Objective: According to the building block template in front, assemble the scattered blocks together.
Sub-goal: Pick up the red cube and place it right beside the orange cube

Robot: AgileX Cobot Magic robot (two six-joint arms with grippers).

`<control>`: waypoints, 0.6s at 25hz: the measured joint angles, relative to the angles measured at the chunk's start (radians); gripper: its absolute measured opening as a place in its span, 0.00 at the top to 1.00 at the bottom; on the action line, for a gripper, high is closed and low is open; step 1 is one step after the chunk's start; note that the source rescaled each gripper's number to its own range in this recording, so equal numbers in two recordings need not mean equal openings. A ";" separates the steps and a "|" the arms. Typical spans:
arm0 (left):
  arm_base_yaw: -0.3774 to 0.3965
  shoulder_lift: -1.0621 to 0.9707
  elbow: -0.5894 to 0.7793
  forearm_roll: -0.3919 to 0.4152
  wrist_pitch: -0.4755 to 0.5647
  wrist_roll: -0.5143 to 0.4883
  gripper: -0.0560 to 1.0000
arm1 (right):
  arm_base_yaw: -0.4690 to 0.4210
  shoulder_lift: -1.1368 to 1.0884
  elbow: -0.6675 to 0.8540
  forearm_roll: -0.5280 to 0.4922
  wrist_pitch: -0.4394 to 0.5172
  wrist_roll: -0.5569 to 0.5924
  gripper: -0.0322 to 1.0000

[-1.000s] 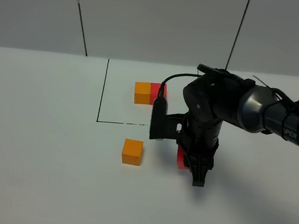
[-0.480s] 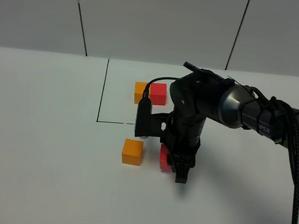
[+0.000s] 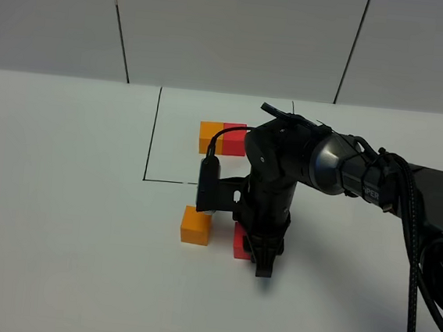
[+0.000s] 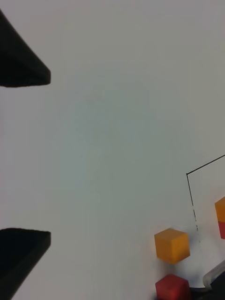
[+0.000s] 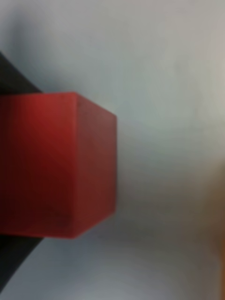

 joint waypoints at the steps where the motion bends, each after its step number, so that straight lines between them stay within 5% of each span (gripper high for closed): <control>1: 0.000 0.000 0.000 0.000 0.000 0.000 0.45 | 0.000 0.000 0.000 0.000 -0.007 0.000 0.82; 8: 0.000 0.000 0.000 0.000 0.000 -0.002 0.39 | 0.000 0.011 -0.014 0.012 -0.031 0.007 0.82; 15: 0.000 0.000 0.000 0.001 0.000 -0.003 0.39 | 0.000 0.101 -0.180 0.022 0.090 0.022 0.83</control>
